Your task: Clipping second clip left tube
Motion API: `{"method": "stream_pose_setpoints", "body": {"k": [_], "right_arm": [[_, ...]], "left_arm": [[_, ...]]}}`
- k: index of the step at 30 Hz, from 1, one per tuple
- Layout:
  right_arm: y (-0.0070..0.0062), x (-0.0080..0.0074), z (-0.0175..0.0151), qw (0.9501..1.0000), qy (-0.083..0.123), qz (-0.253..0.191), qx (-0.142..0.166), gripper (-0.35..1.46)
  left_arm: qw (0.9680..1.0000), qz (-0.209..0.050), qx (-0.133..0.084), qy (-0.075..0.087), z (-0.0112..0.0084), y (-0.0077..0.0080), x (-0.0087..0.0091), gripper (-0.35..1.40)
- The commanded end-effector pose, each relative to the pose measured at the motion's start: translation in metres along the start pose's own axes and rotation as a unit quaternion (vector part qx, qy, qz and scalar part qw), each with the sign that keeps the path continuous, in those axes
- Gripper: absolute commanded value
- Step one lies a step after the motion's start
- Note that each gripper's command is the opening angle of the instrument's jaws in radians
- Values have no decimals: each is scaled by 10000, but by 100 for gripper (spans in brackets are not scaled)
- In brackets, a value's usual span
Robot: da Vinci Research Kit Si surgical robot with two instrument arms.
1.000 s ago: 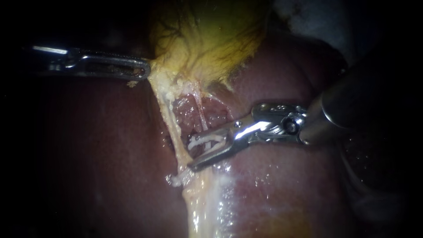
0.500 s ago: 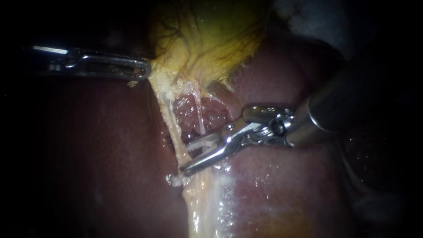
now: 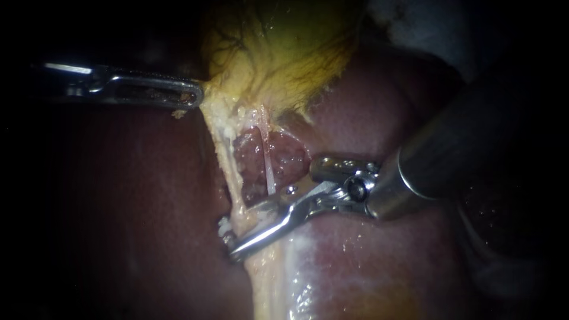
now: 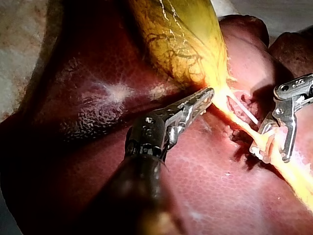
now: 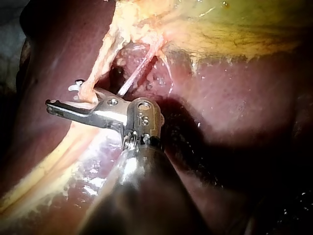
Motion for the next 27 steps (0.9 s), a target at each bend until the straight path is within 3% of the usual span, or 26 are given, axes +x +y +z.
{"method": "stream_pose_setpoints", "body": {"k": [1,8,16,17,27], "right_arm": [[-1,1,0,10000,-1,4,-8,52],[-3,4,-2,10000,1,15,2,30],[-3,4,-3,9999,-7,104,2,-21],[-3,4,-3,9999,-9,134,1,-35],[0,2,-4,9999,-62,154,-41,-35]], "left_arm": [[10000,-1,-1,-1,0,0,0,-35],[10000,-1,-1,-1,0,0,0,-35],[10000,-1,-1,-1,0,0,0,-35],[10000,-1,-1,-1,0,0,0,-35],[10000,-2,-3,-1,1,0,0,-35]]}}
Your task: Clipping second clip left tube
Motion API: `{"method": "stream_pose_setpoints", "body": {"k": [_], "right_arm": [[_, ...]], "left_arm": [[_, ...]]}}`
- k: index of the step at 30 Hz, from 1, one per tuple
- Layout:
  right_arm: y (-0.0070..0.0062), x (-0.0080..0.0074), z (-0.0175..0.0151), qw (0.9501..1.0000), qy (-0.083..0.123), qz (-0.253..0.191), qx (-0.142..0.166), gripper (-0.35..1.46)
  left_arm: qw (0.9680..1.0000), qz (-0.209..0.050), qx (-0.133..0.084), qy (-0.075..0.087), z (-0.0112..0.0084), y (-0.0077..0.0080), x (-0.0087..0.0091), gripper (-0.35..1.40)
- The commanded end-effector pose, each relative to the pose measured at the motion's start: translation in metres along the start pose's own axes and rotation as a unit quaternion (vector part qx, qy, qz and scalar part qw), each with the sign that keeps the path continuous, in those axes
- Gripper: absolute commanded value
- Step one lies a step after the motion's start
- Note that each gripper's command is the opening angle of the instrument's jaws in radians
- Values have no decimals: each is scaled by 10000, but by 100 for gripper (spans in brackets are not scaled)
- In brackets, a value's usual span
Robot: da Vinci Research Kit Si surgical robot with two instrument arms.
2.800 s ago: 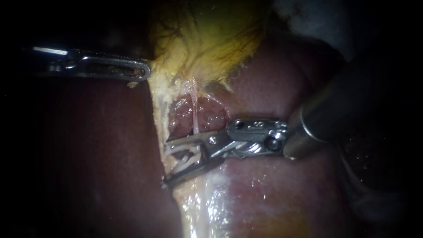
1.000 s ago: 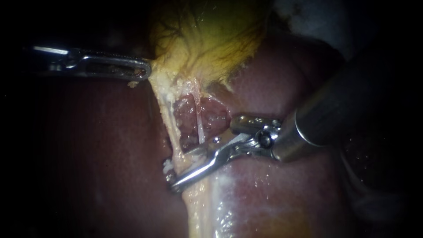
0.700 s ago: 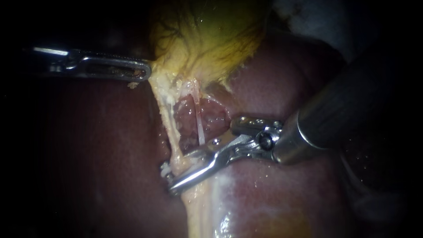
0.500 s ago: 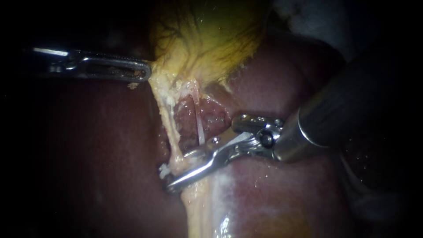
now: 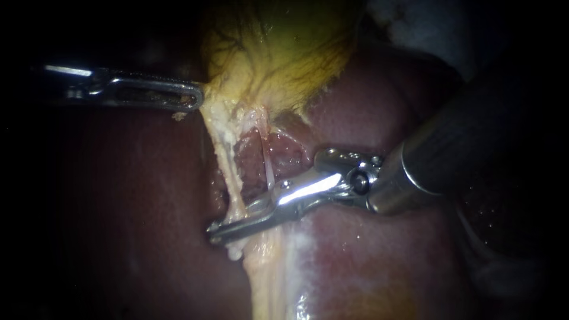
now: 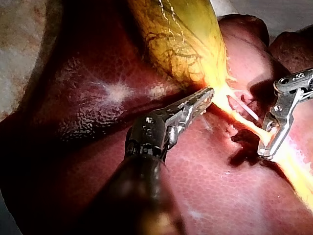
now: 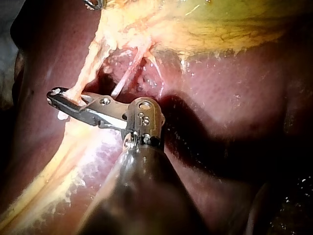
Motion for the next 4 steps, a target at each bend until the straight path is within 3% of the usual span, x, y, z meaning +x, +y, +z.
{"method": "stream_pose_setpoints", "body": {"k": [1,4], "right_arm": [[1,0,0,10000,-2,-5,0,-35],[1,0,0,10000,-3,-5,0,-35]], "left_arm": [[10000,-1,-1,1,0,0,0,-35],[10000,-1,-1,1,0,0,0,-35]]}}
